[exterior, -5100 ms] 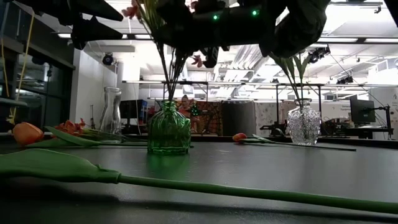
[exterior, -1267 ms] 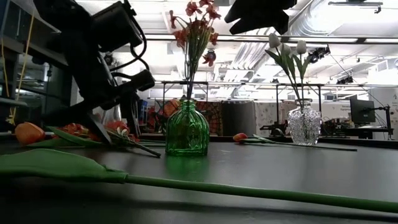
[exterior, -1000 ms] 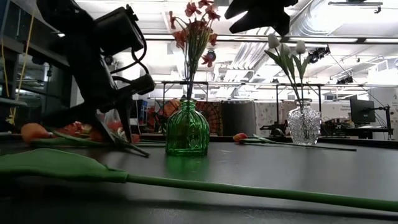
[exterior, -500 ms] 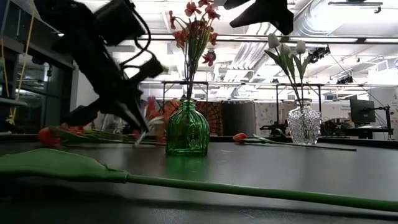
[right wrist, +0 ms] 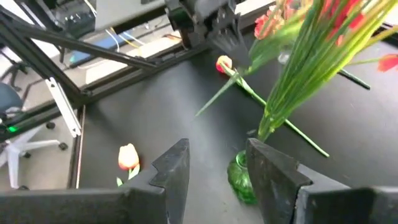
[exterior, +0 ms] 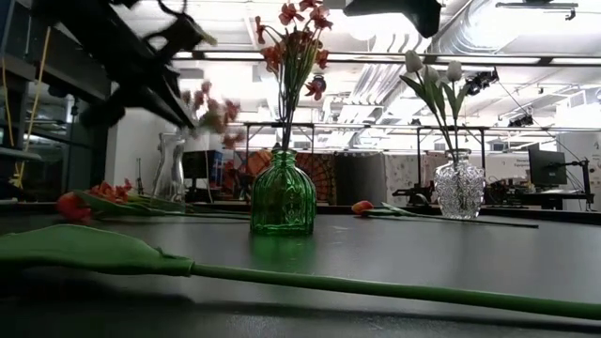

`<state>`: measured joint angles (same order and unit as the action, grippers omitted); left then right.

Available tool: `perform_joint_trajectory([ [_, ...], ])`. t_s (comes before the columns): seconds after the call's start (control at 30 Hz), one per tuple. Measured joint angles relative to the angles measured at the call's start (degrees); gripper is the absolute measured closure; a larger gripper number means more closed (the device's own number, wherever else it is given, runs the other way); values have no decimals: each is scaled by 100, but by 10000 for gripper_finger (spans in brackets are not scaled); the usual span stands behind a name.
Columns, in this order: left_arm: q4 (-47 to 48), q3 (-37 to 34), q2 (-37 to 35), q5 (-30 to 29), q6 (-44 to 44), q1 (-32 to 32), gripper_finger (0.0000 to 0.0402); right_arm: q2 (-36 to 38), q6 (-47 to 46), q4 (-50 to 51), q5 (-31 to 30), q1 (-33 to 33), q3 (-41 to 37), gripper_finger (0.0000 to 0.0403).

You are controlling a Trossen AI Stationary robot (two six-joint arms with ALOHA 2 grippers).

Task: Sort flowers into vase by color
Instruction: Put the bottom orange flowers into the green vase

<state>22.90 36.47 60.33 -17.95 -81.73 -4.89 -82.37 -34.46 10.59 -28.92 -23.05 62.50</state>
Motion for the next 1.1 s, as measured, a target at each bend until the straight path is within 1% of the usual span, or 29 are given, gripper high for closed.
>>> perform_joint_trajectory([
  [0.13, 179, 0, -737, -499, 619, -76, 401, 0, 12, -108, -60, 0, 0, 256],
  [0.23, 126, 2, -1162, -889, 1095, -188, 401, 0, -4, -131, -57, 0, 0, 256],
  [0.3, -78, 2, -1400, -1073, 1477, -250, 401, 0, -4, -224, -57, -11, 0, 256],
  [0.47, -650, 4, -1967, -1138, 2658, -351, 401, 4, 90, -776, -56, -26, 0, 256],
  [0.57, -1274, 8, -2214, -1114, 3547, -450, 401, 36, 271, -1109, -55, -26, 0, 256],
  [0.63, -1517, 33, -2329, -1077, 4076, -534, 401, 95, 429, -1251, -55, -26, 0, 256],
  [0.73, -1510, 280, -2310, -945, 4790, -695, 401, 203, 549, -1336, -138, -26, 2, 256],
  [0.83, -1506, 599, -2053, -785, 5606, -941, 401, 318, 694, -1333, -366, -26, 2, 256],
  [0.97, -1588, 976, -1468, -862, 6441, -1334, 401, 416, 958, -1360, -723, -26, 2, 256],
  [1.1, -2006, 1186, -835, -791, 6930, -1628, 401, 411, 1133, -1342, -815, -8, 0, 256],
])
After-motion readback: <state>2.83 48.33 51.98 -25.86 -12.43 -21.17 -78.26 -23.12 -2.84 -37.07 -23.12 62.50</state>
